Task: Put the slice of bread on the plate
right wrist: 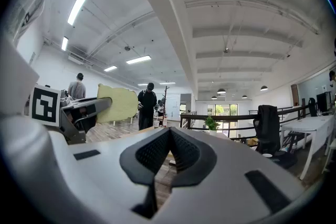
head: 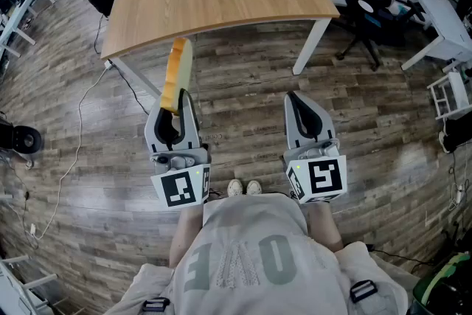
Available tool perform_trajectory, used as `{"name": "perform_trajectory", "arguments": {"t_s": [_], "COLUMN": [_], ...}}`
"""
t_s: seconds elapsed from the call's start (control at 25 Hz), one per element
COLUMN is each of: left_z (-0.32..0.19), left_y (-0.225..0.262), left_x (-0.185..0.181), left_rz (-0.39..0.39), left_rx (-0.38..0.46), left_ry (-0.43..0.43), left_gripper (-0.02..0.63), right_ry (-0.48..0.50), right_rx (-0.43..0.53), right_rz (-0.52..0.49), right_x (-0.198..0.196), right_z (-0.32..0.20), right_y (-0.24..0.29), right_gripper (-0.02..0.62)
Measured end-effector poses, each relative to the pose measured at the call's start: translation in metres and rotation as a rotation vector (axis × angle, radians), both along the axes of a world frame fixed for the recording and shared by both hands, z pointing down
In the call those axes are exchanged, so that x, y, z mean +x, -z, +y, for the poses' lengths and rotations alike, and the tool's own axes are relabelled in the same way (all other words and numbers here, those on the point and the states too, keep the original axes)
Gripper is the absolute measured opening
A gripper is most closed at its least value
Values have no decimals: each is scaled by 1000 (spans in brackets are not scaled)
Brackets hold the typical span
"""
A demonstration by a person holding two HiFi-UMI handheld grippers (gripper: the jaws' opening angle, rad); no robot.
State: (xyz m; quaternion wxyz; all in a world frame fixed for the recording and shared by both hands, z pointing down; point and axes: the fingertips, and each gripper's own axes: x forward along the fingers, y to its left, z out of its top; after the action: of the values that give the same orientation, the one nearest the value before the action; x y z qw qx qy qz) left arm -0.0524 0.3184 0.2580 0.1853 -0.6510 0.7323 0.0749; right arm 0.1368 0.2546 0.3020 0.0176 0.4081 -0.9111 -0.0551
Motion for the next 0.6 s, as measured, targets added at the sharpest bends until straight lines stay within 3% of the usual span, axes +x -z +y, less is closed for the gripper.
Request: {"name": "perform_trajectory", "arguments": {"t_s": [0.6], "left_z": [10], "left_y": [-2], "left_x": [-12], "left_rz": [9], "left_rx": [-12], "left_ry": [13], "left_gripper": [89], "right_ry": [-8], "right_rx": [-3], "right_rz": [12], "right_x": [-2], "right_z": [5], "right_y": [-7], "right_gripper": [17]}}
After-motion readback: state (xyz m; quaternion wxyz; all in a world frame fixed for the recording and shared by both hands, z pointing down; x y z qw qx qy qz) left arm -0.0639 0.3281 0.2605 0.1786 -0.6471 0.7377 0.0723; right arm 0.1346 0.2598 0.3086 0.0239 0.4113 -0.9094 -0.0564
